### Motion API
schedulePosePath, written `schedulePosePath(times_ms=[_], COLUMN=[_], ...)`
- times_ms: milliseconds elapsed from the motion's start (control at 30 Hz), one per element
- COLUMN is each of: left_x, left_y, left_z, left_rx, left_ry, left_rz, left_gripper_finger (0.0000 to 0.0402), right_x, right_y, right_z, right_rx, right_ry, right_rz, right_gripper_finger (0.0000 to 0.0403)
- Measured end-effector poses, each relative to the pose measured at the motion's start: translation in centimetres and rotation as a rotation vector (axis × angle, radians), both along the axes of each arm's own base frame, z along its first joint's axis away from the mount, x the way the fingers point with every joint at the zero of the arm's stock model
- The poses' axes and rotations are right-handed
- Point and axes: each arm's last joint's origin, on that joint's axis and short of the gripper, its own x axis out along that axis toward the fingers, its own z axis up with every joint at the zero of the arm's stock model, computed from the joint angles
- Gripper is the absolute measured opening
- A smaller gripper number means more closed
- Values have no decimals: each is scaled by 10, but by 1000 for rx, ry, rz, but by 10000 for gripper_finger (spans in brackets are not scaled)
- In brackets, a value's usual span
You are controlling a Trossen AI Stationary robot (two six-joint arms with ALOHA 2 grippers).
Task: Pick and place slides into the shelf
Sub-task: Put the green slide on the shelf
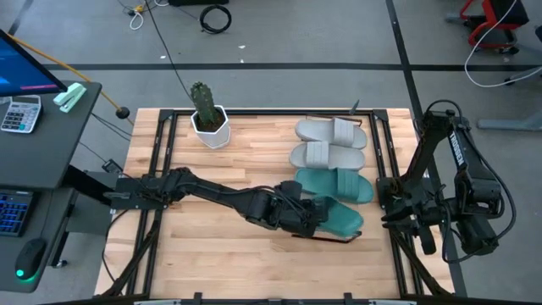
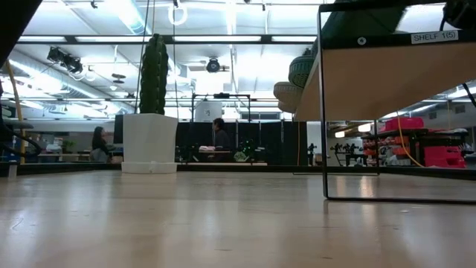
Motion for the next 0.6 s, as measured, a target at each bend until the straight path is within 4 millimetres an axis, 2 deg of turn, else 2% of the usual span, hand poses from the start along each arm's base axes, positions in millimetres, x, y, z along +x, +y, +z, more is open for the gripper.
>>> schedulePosePath(times_ms=[600], left_x=[-19], left_y=[12], left_z=[14], left_rx=[69], left_ry=[74], left_rz=[65], left_gripper_finger=[12], right_x=[0], right_y=[1], right_z=[0], right_rx=[2], right_ry=[-3], right_rz=[3], right_gripper_finger=[101])
